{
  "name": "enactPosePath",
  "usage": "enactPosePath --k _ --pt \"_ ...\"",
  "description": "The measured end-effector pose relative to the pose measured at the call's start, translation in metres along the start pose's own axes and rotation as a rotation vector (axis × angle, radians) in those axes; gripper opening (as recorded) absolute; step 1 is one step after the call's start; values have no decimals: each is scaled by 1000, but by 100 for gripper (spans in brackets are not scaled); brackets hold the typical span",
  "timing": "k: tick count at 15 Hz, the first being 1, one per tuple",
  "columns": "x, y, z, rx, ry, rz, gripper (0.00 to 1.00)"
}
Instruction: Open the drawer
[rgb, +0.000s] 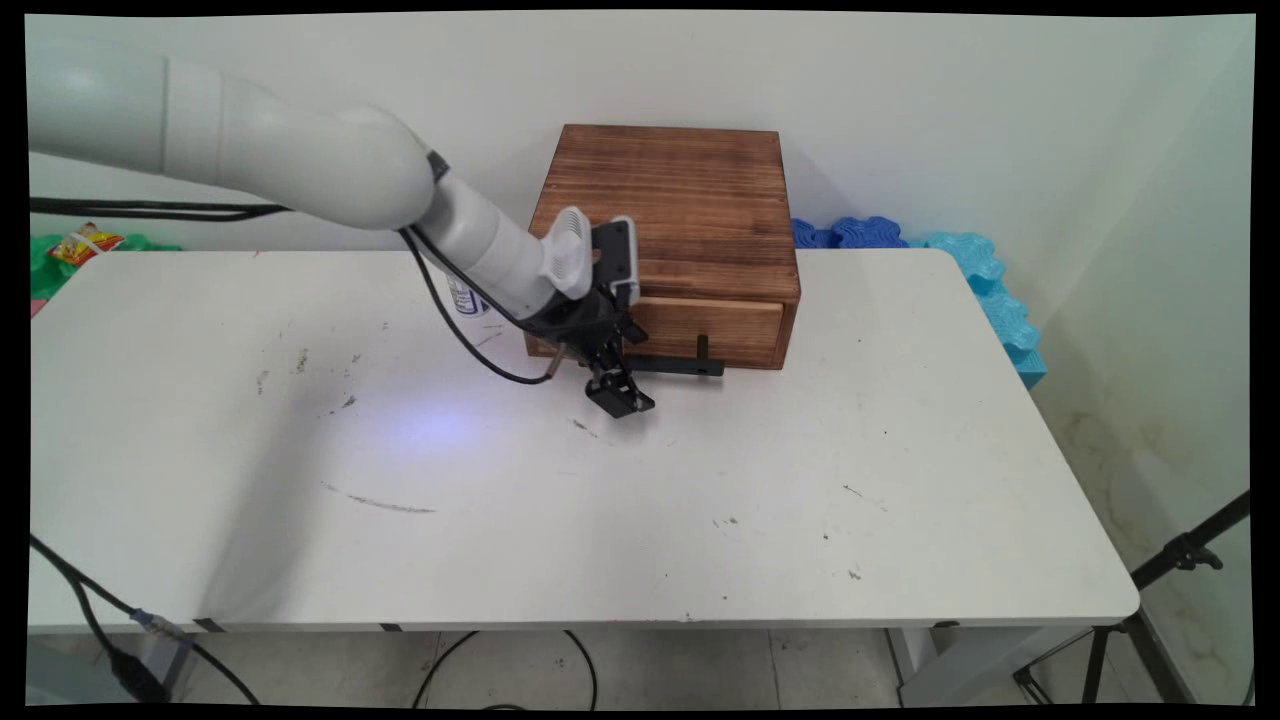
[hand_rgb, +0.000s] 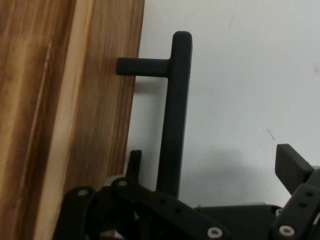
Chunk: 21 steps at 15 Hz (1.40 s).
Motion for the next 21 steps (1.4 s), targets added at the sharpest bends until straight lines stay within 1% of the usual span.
enactPosePath --k 5,11,17,21 --pt "5 2 20 -1 -16 -10 100" --pt "11 12 29 -34 -32 -14 100" --pt "14 32 26 -71 -43 -12 100" --pt "14 51 20 -98 -51 -11 100"
